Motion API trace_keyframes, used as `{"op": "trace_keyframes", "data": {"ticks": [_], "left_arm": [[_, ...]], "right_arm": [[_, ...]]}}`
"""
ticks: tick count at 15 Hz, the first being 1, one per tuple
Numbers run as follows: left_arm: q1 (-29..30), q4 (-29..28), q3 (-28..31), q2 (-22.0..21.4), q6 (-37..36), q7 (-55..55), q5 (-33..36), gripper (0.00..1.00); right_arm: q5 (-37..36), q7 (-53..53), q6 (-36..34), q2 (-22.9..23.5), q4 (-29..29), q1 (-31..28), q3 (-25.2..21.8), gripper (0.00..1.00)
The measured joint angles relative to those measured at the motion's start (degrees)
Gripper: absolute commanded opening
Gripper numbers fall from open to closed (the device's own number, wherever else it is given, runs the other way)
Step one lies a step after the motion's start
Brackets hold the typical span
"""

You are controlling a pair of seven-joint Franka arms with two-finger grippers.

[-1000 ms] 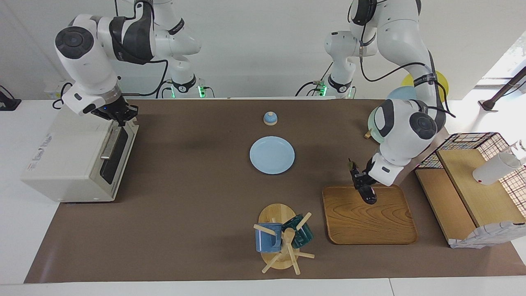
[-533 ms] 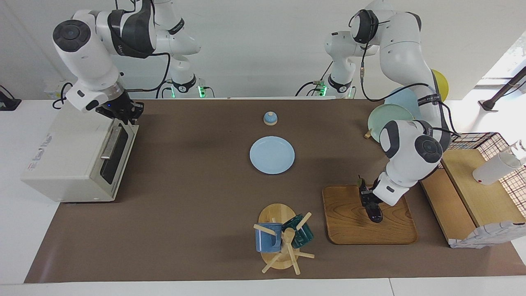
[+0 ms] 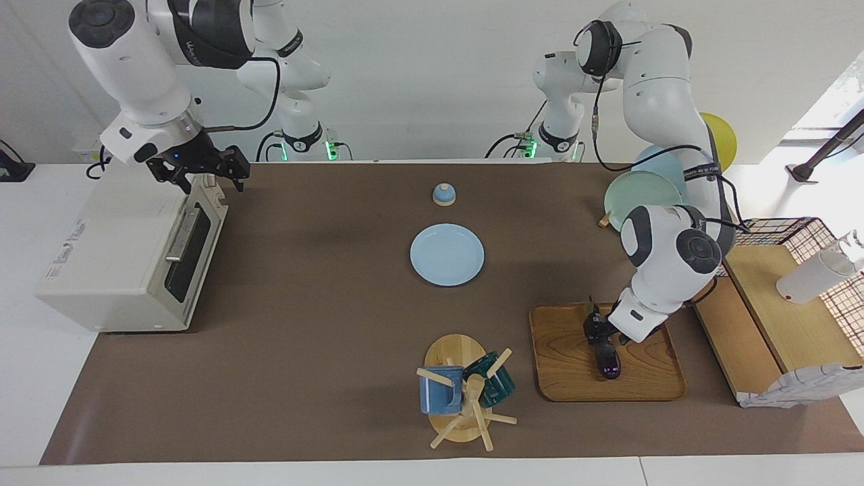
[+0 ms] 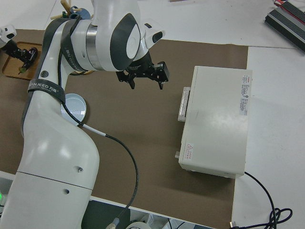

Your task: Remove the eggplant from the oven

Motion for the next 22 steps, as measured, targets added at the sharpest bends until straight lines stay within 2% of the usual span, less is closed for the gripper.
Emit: {"op": "trace_keyframes", "data": {"ticks": [2,4,10,15,19,22], "left_arm": [[0.8,0.5,0.0,-3.1,-2.6,0.0,0.0,1.00],[1.6,0.5,0.1,-8.0,-7.1,-0.6,0.0,1.00],[3.2,0.0,0.4,-22.4,-21.0,-3.4,0.0,1.00],[3.5,-2.6,0.7,-31.7,-32.0,-3.6,0.1,1.00],[3.5,-10.6,0.6,-37.2,-33.7,-3.8,0.1,1.00],[3.5,-13.8,0.4,-38.6,-33.0,-4.3,0.1,1.00]], "right_arm": [[0.0,0.0,-1.7,2.2,2.7,0.6,-0.2,1.00],[0.0,0.0,-2.5,3.5,5.0,0.8,-0.2,1.00],[0.6,0.0,-3.2,2.4,5.3,0.7,-0.3,1.00],[2.2,0.1,-3.3,1.3,5.3,0.7,-0.4,1.00],[2.4,0.2,-3.2,1.1,5.3,0.0,-0.7,1.00],[2.4,1.5,-3.0,1.1,5.3,-0.1,-1.0,1.00]]}}
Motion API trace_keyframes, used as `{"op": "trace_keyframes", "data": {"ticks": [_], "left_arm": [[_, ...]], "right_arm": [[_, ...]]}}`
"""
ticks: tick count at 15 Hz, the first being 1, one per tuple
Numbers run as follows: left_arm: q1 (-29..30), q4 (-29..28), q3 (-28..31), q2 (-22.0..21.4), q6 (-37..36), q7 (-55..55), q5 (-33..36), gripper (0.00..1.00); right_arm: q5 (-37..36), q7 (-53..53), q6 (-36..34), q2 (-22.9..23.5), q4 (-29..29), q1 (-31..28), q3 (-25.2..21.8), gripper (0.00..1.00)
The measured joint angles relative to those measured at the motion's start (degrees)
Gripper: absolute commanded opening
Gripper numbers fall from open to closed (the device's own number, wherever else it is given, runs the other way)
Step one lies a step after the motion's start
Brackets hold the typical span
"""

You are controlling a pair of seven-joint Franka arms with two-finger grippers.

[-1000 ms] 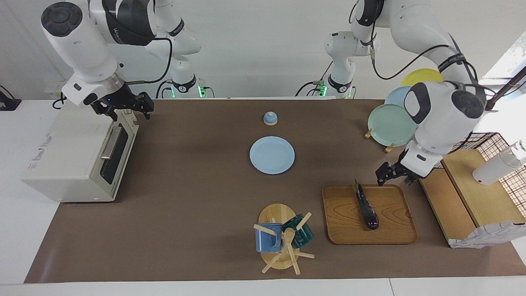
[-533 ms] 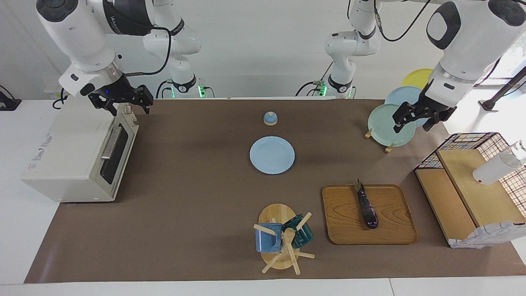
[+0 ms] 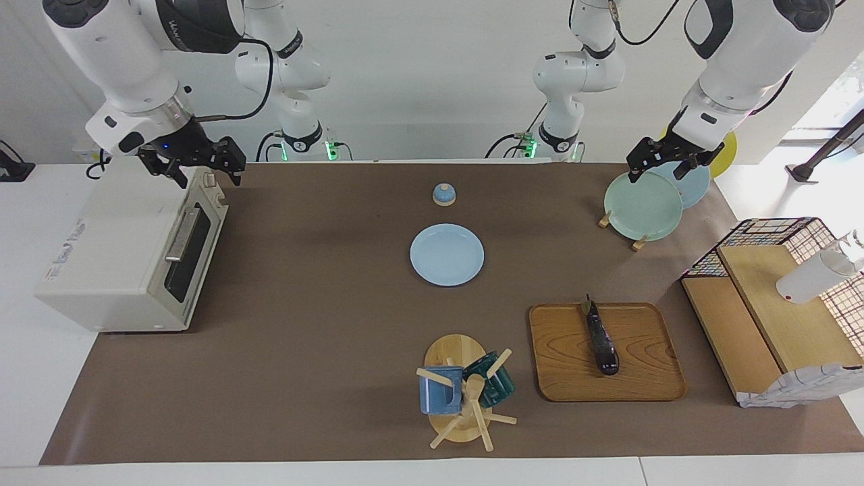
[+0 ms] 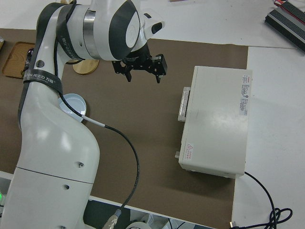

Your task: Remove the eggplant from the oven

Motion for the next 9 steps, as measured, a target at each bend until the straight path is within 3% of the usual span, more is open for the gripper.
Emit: {"op": "trace_keyframes", "data": {"ticks": [9], "left_arm": [[0.0,1.1,0.0,0.0,0.9,-0.1,0.0,1.00]], "right_arm": [[0.0,0.3,0.6,-0.2,0.0,0.0,0.0,1.00]]}}
